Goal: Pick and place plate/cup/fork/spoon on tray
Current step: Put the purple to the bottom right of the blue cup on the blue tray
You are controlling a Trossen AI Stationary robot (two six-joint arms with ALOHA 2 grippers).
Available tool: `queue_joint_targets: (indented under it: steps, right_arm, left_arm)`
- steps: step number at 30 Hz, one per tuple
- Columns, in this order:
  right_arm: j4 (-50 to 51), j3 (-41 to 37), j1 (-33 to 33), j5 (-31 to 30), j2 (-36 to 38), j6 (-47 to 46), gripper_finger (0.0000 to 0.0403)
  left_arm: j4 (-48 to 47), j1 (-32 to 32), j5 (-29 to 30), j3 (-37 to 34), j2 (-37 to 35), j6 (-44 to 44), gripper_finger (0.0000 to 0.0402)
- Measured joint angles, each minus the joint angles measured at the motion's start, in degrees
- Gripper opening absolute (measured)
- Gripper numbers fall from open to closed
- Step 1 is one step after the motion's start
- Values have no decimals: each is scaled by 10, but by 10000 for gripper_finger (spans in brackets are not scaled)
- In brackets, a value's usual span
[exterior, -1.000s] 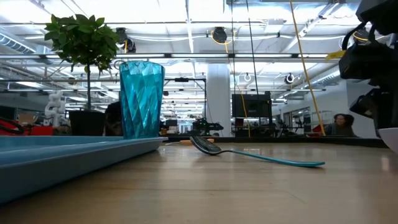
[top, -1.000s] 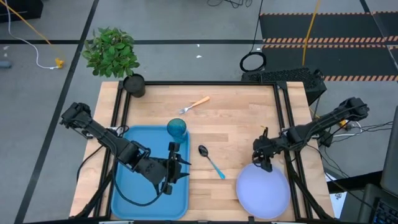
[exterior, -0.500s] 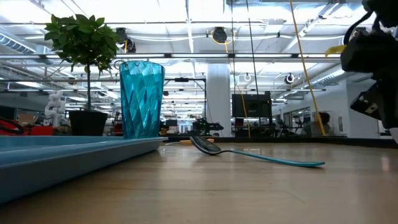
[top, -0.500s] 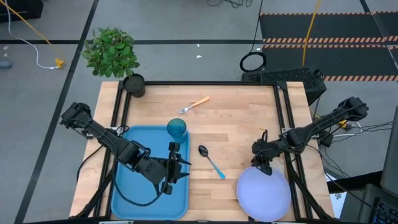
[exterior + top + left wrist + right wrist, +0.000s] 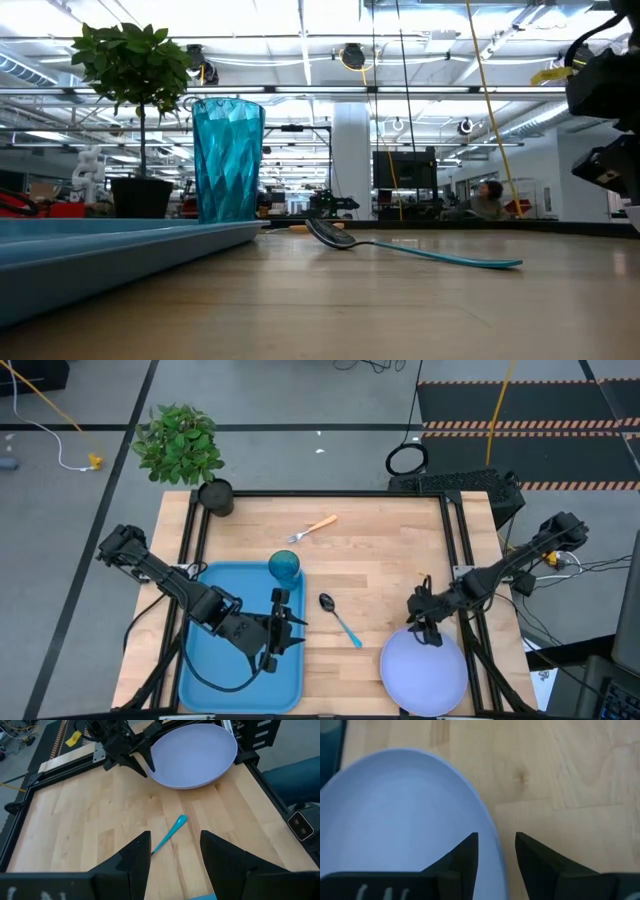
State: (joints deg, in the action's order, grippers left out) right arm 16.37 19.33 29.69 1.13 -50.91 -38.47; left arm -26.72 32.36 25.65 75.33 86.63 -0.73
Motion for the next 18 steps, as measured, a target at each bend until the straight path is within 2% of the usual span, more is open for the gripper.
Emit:
queue_joint_targets:
  steps: [7,14,18]
  right_arm:
    - [0,0,1,2,-31,31,96]
    - [-20,0,-4,6,-41,25,10]
    - [-29,16,-16,-8,-37,3,11]
  left_arm:
    - [0,0,0,0,0,0,175]
    - [16,0,0,0,0,9,175]
    - [46,0,0,0,0,37,175]
